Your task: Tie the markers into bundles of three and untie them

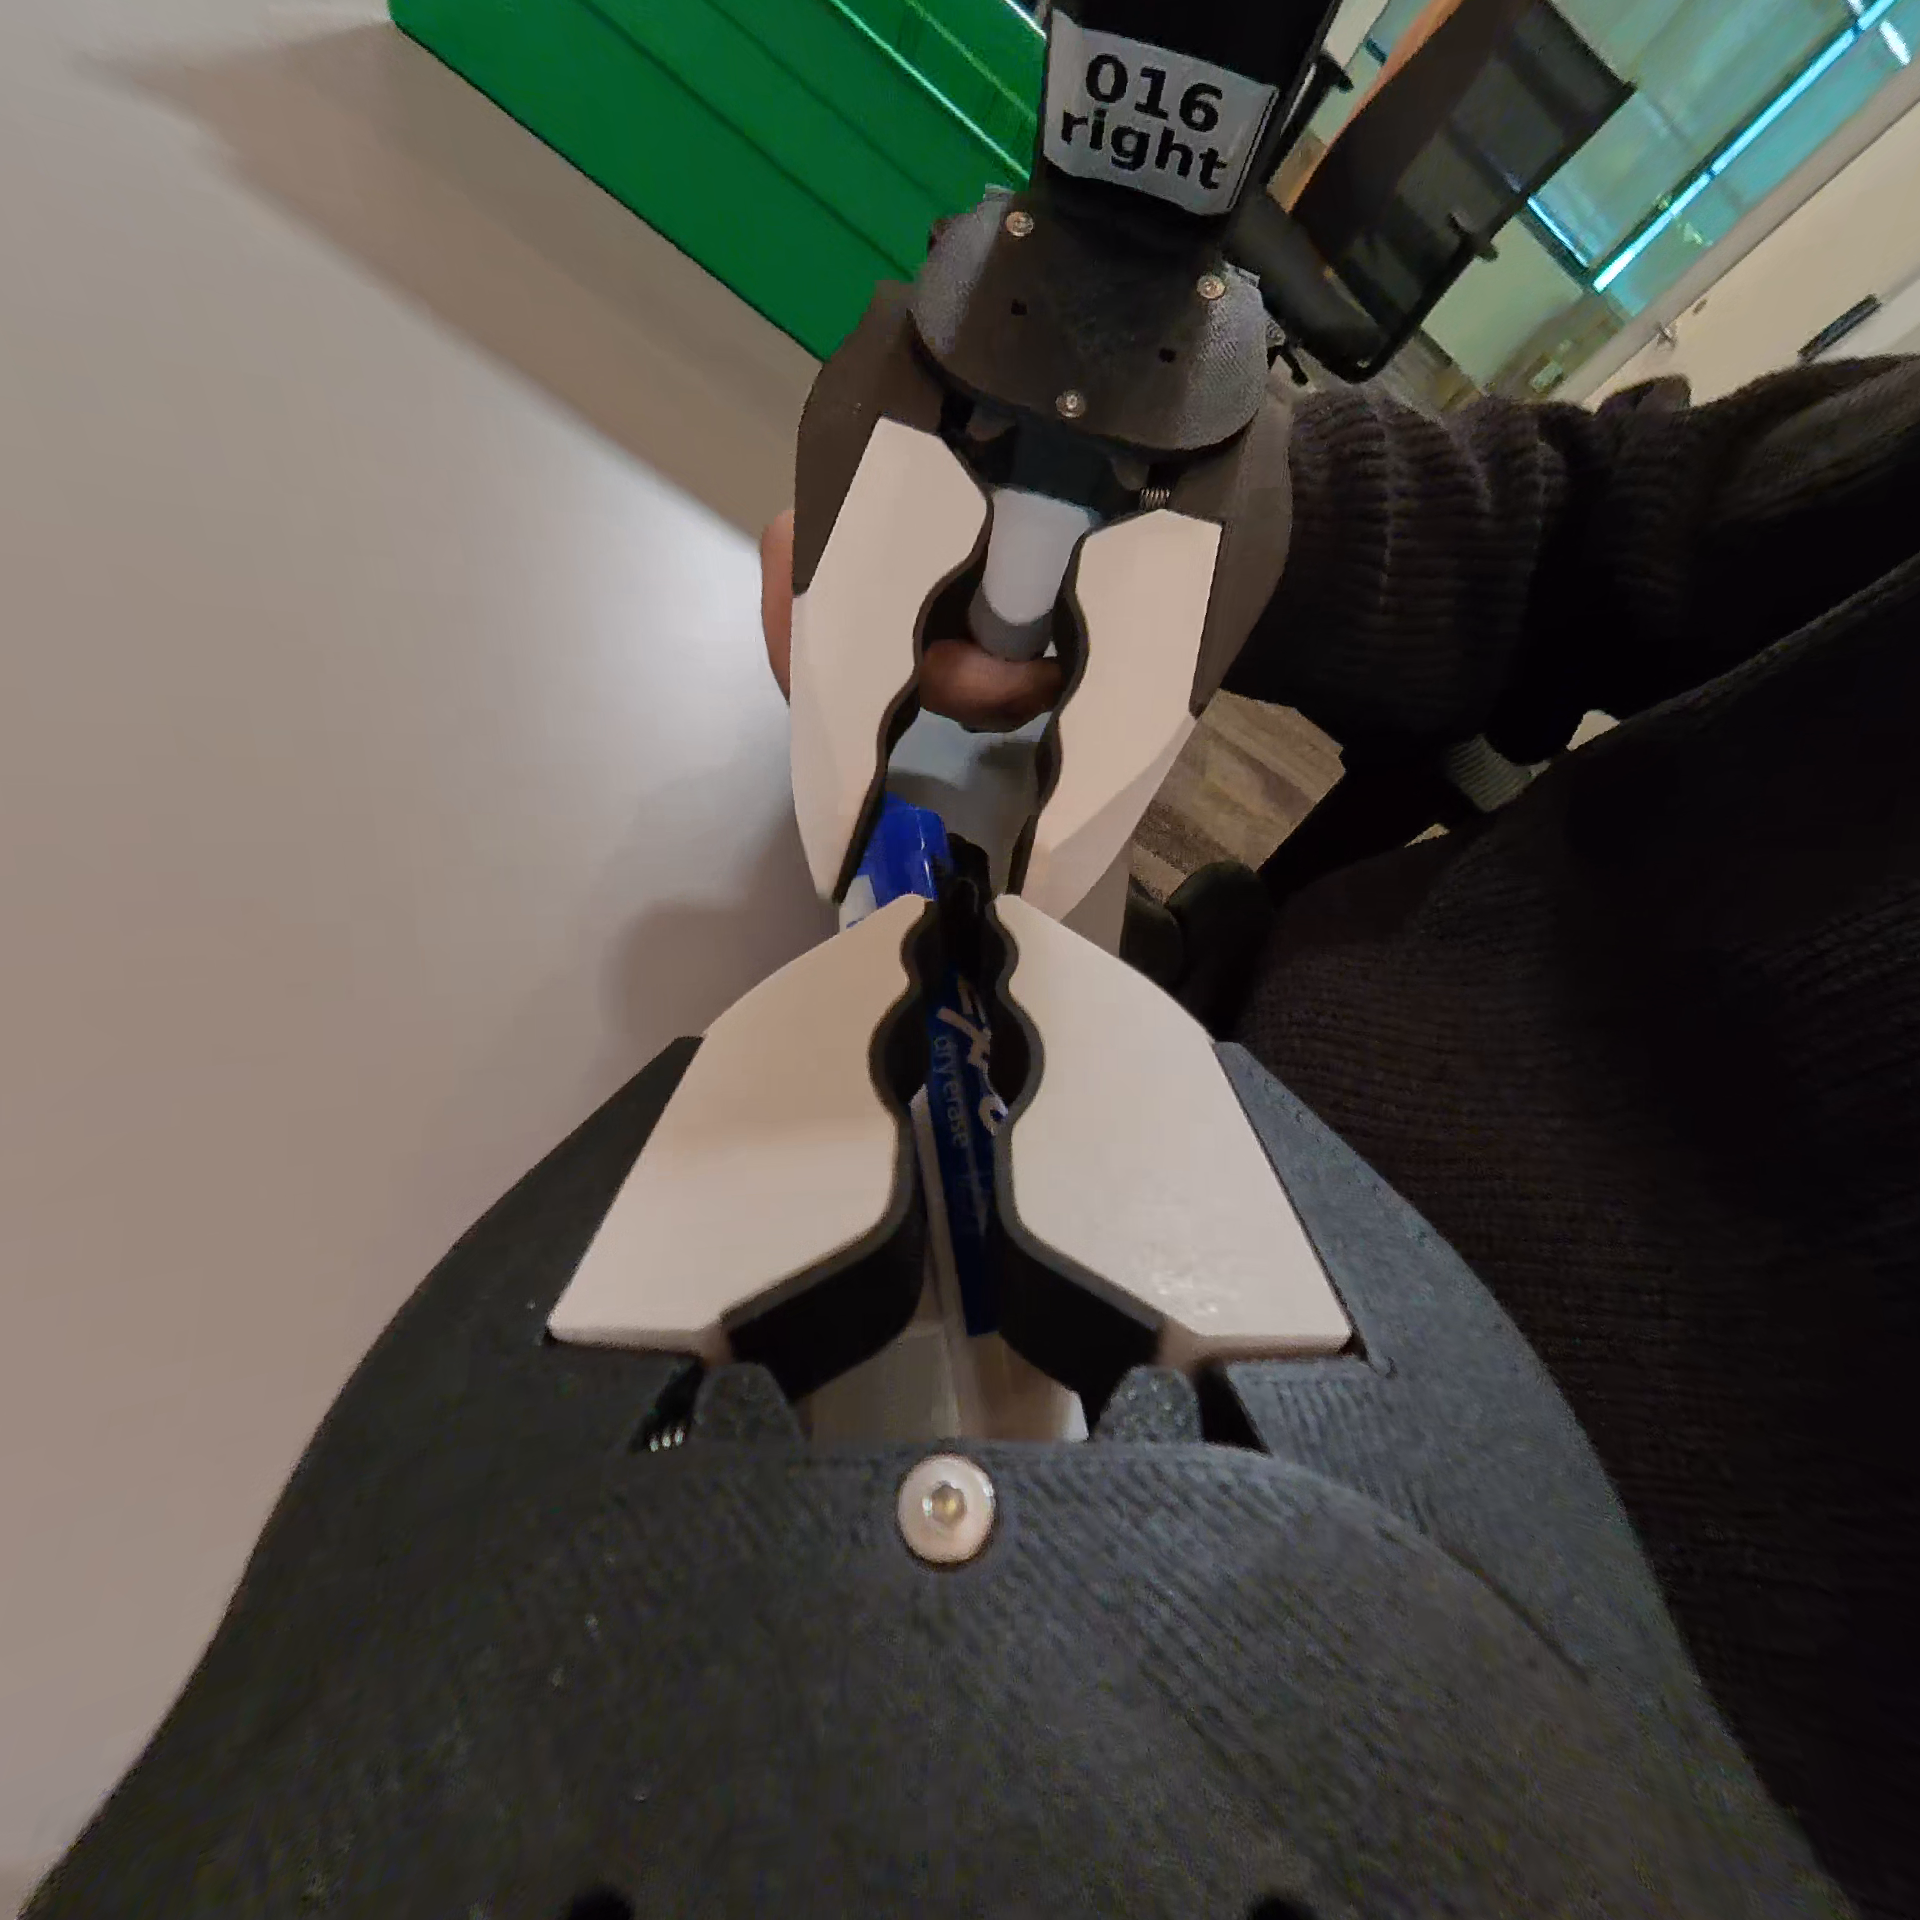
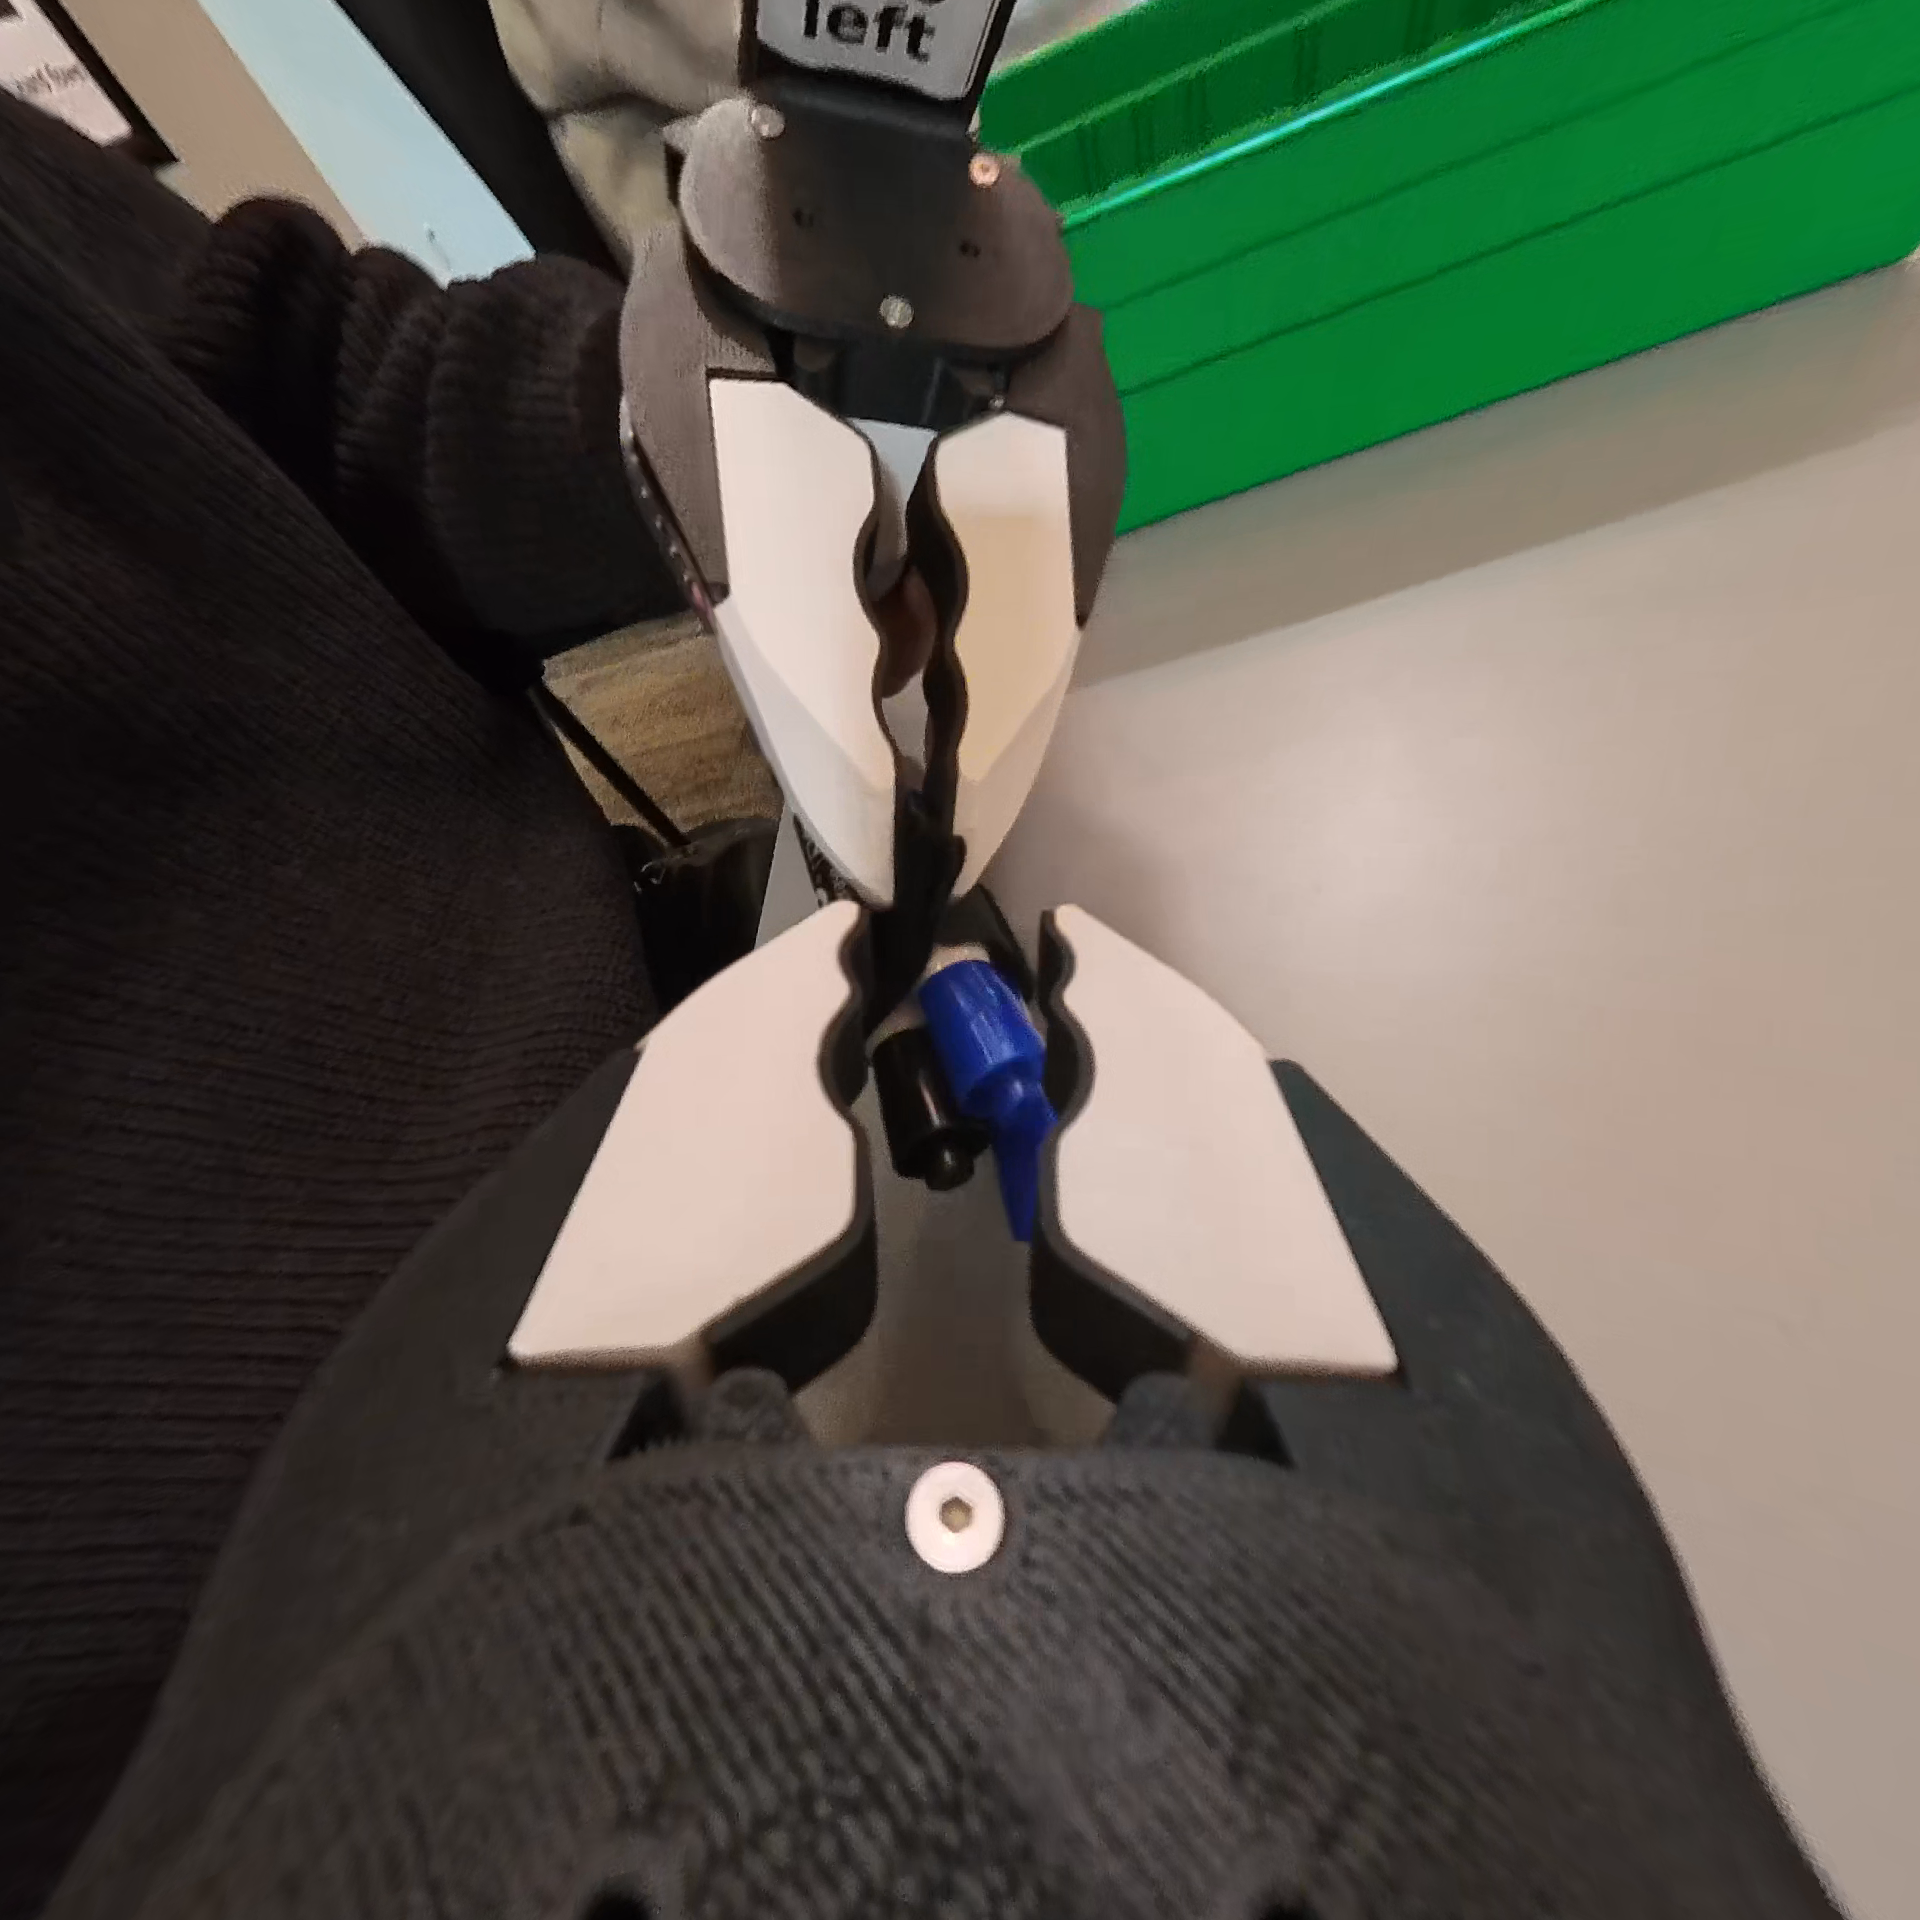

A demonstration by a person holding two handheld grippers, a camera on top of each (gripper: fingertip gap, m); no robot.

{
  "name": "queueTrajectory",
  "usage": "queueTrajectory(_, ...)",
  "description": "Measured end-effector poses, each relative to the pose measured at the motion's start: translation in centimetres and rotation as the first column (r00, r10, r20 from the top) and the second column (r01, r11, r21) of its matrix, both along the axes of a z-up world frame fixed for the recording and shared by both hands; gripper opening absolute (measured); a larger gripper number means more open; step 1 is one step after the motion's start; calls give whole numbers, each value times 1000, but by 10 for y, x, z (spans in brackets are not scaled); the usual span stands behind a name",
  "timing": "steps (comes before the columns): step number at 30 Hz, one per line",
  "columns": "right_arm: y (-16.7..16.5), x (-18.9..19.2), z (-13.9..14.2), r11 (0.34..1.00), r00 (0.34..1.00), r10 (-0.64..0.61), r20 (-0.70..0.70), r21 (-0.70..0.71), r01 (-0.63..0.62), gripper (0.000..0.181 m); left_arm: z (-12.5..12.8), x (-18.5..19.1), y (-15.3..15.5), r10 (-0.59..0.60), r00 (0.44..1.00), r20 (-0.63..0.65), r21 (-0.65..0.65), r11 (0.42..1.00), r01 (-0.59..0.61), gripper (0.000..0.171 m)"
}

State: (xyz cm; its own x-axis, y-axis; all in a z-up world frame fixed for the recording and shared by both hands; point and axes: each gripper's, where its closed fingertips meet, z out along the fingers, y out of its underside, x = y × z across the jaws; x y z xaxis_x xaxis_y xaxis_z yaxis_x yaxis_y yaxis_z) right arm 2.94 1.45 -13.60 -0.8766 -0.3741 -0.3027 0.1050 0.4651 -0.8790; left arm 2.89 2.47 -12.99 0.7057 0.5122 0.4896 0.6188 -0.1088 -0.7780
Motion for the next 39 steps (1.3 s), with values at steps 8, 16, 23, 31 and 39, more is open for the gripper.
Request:
queueTrajectory(8,23,-53,48,955,963,-261,64,-125,268,31,10,-18,-17,116,993,2,46,992,-116,5)
queueTrajectory(16,114,-71,74,767,797,-586,149,-214,604,22,53,-68,12,122,988,-90,37,992,-119,6)
queueTrajectory(23,193,-67,62,600,627,-766,142,-192,777,21,111,-148,129,-99,951,-294,-101,992,73,6)
queueTrajectory(31,232,-45,54,540,554,-831,38,-180,822,20,114,-222,284,-446,842,-302,-331,878,346,7)
queueTrajectory(39,263,-26,47,458,466,-885,9,-168,873,20,47,-240,368,-459,888,-13,-370,827,422,7)
